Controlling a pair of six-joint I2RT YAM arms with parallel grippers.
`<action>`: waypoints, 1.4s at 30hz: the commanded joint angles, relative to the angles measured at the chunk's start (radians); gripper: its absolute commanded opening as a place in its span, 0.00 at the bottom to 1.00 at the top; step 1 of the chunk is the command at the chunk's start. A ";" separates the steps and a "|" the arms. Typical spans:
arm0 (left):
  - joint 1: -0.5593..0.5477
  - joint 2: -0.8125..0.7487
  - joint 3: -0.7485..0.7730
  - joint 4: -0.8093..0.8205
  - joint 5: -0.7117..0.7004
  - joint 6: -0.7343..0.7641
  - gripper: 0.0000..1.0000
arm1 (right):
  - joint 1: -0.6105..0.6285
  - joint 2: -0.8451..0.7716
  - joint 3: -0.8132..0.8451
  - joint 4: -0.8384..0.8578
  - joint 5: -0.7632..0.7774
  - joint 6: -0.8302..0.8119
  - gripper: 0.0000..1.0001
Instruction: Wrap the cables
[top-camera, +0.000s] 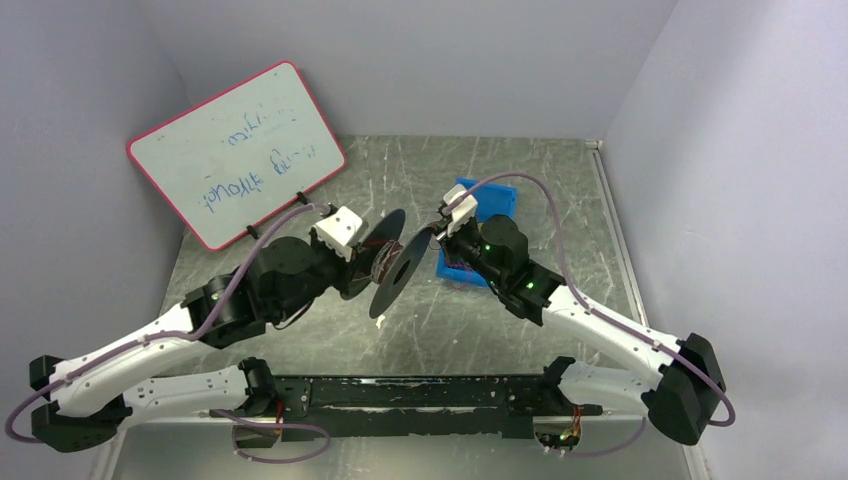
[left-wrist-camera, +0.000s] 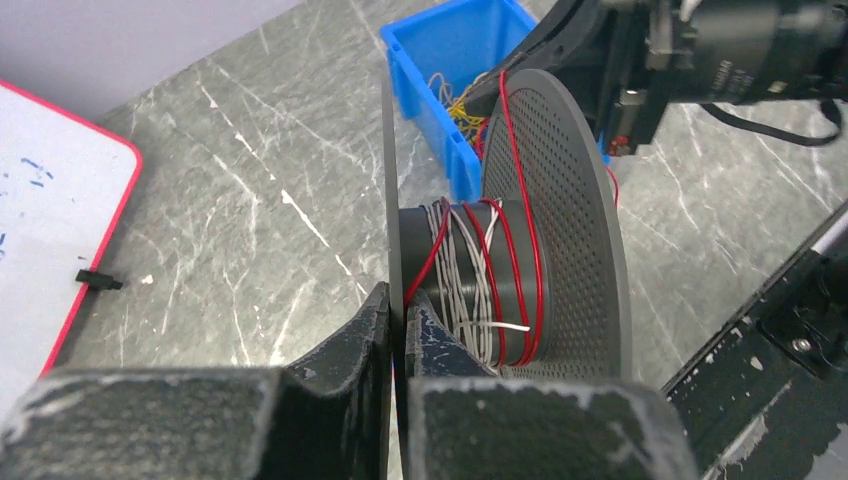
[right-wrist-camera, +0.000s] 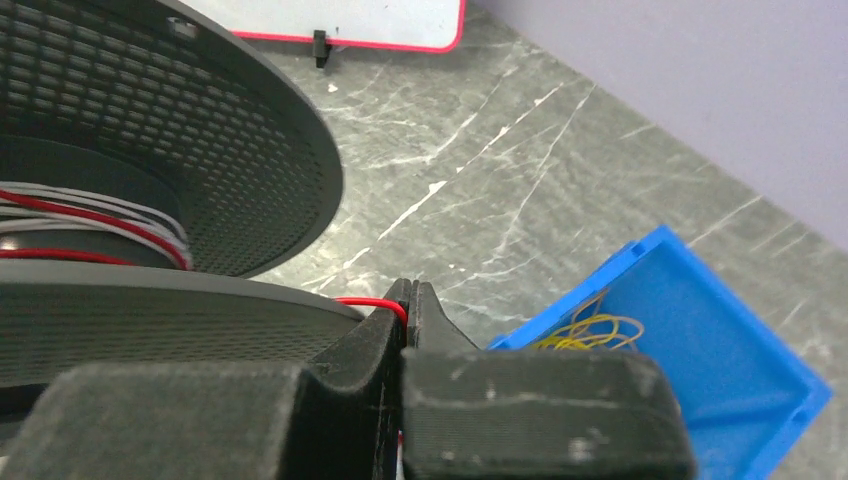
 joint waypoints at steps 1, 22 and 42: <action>-0.009 -0.119 0.066 -0.152 0.104 0.049 0.07 | -0.112 -0.026 -0.069 0.089 0.139 0.129 0.00; -0.009 -0.254 0.183 -0.078 0.099 -0.005 0.07 | -0.144 0.033 -0.267 0.226 -0.073 0.311 0.00; -0.009 -0.220 0.210 0.000 0.039 -0.011 0.07 | -0.141 0.027 -0.408 0.339 -0.287 0.429 0.24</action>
